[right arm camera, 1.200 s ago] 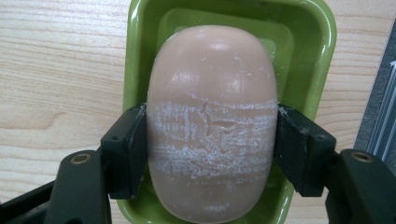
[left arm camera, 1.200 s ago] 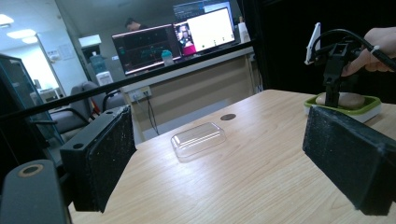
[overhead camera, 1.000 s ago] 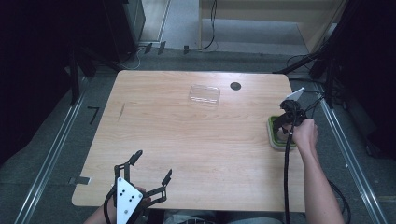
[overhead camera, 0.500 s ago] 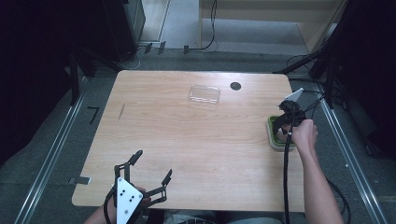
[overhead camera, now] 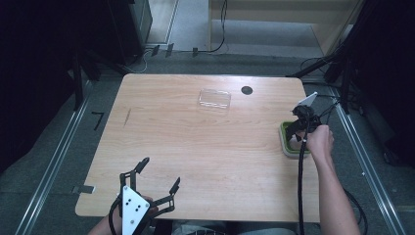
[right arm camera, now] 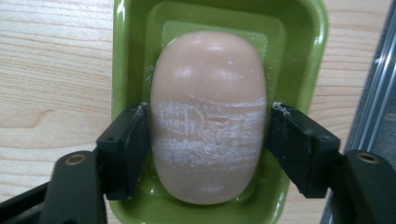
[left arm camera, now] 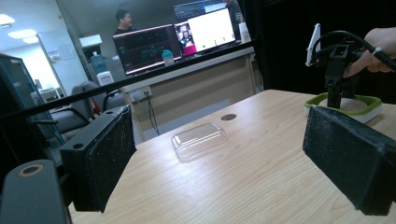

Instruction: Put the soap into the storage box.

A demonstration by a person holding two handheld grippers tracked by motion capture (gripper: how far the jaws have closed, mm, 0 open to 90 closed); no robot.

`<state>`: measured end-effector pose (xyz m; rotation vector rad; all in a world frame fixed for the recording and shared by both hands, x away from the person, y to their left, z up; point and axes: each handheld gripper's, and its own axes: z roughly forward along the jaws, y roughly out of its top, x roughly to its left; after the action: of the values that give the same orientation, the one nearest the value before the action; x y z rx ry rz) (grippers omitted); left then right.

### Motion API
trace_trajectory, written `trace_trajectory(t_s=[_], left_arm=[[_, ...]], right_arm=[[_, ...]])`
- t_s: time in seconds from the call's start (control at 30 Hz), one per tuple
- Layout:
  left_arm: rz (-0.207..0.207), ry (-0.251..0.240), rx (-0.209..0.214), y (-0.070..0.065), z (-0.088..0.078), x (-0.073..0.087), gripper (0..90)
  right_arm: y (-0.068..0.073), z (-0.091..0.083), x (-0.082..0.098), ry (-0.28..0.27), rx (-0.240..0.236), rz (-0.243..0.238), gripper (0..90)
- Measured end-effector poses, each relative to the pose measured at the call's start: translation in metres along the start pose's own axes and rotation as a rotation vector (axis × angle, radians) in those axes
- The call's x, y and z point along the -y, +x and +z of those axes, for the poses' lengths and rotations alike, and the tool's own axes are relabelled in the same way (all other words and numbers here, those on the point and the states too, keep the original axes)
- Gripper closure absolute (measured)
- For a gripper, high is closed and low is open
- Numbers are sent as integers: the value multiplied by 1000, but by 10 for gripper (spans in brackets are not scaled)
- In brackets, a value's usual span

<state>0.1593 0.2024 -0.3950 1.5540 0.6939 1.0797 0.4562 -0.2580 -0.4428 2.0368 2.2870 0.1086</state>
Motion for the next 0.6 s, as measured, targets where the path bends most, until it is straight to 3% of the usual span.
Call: trace_trajectory(t_s=[0.3,0.4,0.6], left_arm=[[0,5,-4,0,0,0,99],[4,6,-4,1,-1,0,99],[0,4,-6,1,-2,1,99]], right_arm=[[2,-8,5,-16,-28,-26,239],[5,-12,7,-26,-27,-42,154],[12,-19,13,-21,-30,-88,82]])
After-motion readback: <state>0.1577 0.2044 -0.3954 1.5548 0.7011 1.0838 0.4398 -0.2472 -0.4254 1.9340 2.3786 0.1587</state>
